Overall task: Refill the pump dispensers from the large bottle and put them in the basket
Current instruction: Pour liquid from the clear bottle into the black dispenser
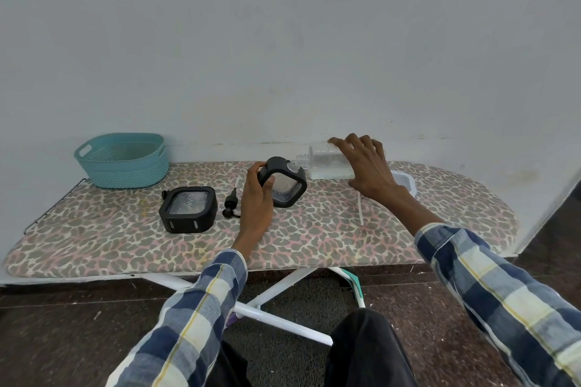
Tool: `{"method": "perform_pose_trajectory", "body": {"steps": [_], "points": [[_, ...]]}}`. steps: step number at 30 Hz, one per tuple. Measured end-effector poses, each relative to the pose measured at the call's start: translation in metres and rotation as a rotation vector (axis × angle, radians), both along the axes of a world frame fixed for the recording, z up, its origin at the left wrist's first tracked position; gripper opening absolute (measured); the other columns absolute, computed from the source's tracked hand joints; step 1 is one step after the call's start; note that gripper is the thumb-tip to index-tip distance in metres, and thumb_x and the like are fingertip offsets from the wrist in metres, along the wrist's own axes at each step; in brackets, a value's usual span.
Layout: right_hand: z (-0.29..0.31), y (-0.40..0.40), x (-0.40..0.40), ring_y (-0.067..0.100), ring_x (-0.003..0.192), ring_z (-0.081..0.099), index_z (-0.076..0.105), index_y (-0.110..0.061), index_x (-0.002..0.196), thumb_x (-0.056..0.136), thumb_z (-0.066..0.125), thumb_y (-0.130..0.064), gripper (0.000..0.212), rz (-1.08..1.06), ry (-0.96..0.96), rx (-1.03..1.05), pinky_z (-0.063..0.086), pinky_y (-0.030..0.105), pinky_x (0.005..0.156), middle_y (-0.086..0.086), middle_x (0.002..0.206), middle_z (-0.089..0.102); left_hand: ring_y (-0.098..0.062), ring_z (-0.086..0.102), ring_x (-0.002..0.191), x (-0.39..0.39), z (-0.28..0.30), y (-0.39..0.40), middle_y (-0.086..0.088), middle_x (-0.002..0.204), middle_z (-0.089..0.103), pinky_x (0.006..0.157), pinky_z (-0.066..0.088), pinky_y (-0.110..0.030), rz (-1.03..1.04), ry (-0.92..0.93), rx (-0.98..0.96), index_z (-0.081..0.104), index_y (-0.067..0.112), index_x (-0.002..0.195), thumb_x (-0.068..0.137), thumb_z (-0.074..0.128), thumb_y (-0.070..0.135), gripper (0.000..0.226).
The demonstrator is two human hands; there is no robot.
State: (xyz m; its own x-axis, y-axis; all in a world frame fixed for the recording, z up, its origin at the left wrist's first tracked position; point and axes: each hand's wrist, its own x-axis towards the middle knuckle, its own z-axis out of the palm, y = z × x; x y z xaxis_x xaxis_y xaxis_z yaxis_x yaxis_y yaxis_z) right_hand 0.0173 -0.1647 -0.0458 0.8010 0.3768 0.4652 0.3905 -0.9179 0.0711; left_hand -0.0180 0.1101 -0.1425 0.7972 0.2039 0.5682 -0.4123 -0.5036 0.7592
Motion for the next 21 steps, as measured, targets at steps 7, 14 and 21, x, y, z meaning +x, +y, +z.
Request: {"method": "perform_pose_trajectory", "body": {"steps": [7, 14, 21], "points": [[0.0009, -0.0006, 0.0003, 0.029, 0.120, 0.047, 0.037, -0.032, 0.153, 0.058, 0.088, -0.001, 0.113, -0.003, -0.005, -0.008, 0.035, 0.046, 0.110, 0.001, 0.132, 0.047, -0.019, 0.065, 0.116, 0.0012, -0.0011, 0.0009, 0.002, 0.138, 0.060, 0.090, 0.060, -0.048, -0.004, 0.005, -0.004, 0.036, 0.034, 0.148, 0.114, 0.040, 0.053, 0.039], [0.0018, -0.0005, -0.0006, 0.030, 0.120, 0.047, 0.037, -0.032, 0.153, 0.058, 0.088, 0.000, 0.112, -0.013, -0.009, -0.018, 0.036, 0.046, 0.109, 0.001, 0.132, 0.048, -0.020, 0.064, 0.118, 0.0014, -0.0010, -0.0001, 0.001, 0.139, 0.060, 0.093, 0.059, -0.049, -0.005, 0.021, -0.018, 0.036, 0.034, 0.149, 0.113, 0.041, 0.052, 0.040], [0.0020, -0.0001, -0.0012, 0.030, 0.121, 0.047, 0.037, -0.032, 0.153, 0.060, 0.088, -0.001, 0.111, -0.009, -0.005, -0.019, 0.035, 0.046, 0.109, 0.002, 0.133, 0.048, -0.019, 0.064, 0.118, 0.0004, -0.0011, 0.0003, 0.002, 0.139, 0.060, 0.092, 0.059, -0.048, -0.009, -0.006, -0.012, 0.036, 0.035, 0.149, 0.113, 0.040, 0.055, 0.042]]}}
